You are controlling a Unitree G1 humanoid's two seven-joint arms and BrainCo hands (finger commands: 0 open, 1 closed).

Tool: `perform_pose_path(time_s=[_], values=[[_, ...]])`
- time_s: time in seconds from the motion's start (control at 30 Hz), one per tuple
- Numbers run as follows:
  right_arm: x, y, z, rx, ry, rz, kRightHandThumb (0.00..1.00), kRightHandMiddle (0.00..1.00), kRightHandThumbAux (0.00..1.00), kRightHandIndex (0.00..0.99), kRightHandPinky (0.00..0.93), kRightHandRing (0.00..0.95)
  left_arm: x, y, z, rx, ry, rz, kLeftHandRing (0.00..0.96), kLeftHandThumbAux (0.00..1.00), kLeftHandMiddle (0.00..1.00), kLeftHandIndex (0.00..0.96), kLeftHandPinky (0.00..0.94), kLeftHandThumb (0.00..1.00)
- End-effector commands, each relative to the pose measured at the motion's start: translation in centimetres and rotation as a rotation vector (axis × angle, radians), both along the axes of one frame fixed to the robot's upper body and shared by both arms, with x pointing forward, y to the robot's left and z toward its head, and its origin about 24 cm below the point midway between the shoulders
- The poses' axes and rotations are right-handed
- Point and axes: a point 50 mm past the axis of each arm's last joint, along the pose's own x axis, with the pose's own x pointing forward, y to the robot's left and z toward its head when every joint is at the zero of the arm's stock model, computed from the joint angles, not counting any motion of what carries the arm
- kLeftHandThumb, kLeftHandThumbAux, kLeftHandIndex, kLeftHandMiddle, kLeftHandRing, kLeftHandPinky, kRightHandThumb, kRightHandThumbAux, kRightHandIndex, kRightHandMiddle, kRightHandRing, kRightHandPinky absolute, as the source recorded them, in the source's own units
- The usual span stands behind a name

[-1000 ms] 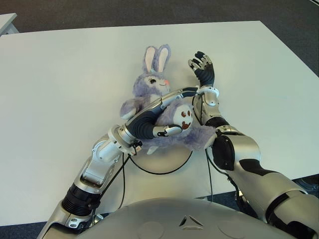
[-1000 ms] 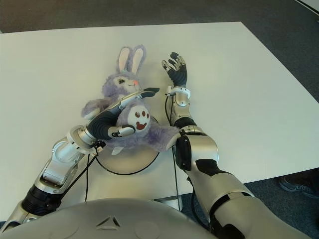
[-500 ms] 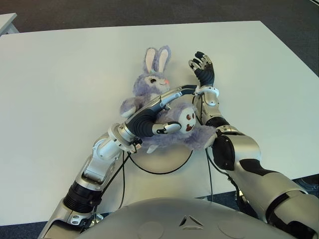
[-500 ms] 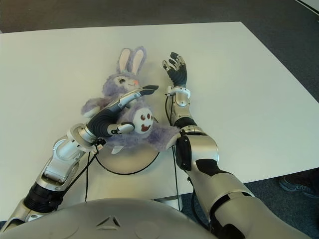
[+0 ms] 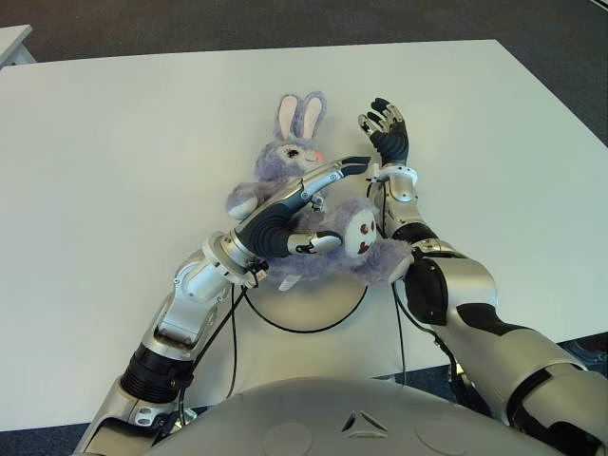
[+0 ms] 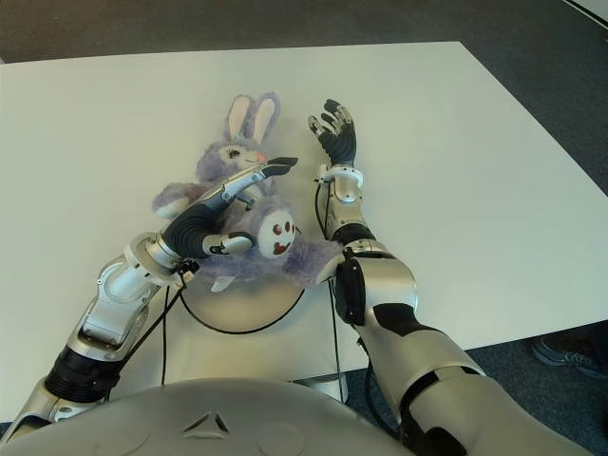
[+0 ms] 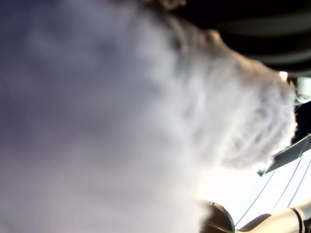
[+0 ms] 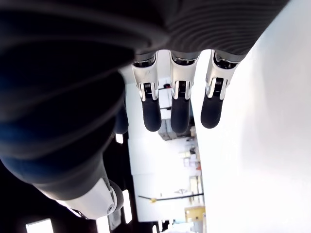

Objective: Put the doll into the plate.

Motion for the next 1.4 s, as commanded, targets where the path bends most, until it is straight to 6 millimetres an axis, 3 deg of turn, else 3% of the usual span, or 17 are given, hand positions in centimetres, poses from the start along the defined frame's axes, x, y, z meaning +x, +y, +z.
perform_pose_path(time_s=[0.03,0.4,0.63,0.77,0.83,1.07,1.23,1.4], values=[[-0.5,0.1,-1.1,-0.002,0.042,-0.003,0.414,0.181,0.805,0.175,0.212,0.175,0.6,0.4,-0.6,-0.016,0.043,0.018,0.000,0.239,0.000,0.000,0.000,0.182],[-0.4,0.1,-1.2,0.007,0.054,-0.009,0.430,0.191,0.794,0.188,0.221,0.188,1.1,1.2,-0.4,-0.004,0.079,0.078,0.000,0.255,0.000,0.000,0.000,0.157],[-0.5,0.1,-1.2,0.004,0.052,-0.009,0.438,0.183,0.786,0.174,0.195,0.175,1.4,1.5,1.3,-0.025,0.113,0.115,0.000,0.298,0.000,0.000,0.000,0.059],[-0.5,0.1,-1.2,0.012,0.047,-0.008,0.477,0.180,0.791,0.169,0.187,0.168,0.3,3.0,3.5,-0.012,0.127,0.176,0.000,0.338,0.000,0.000,0.000,0.013],[-0.5,0.2,-1.2,0.013,0.049,-0.007,0.487,0.177,0.794,0.169,0.177,0.163,0.2,2.8,3.2,-0.014,0.172,0.210,0.000,0.348,0.000,0.000,0.000,0.002],[-0.4,0.2,-1.2,0.013,0.055,-0.006,0.495,0.164,0.793,0.171,0.170,0.149,0.1,2.0,3.2,-0.151,0.257,0.201,0.000,0.279,0.000,0.000,0.000,0.000],[-0.5,0.2,-1.2,0.017,0.052,-0.007,0.500,0.170,0.801,0.176,0.187,0.155,1.6,0.9,3.0,-0.259,0.272,0.125,0.000,0.232,0.000,0.000,0.000,0.000],[-0.5,0.2,-1.2,0.018,0.048,-0.009,0.502,0.177,0.809,0.179,0.188,0.160,1.3,2.3,3.4,-0.338,0.204,0.092,0.000,0.200,0.000,0.000,0.000,0.000]])
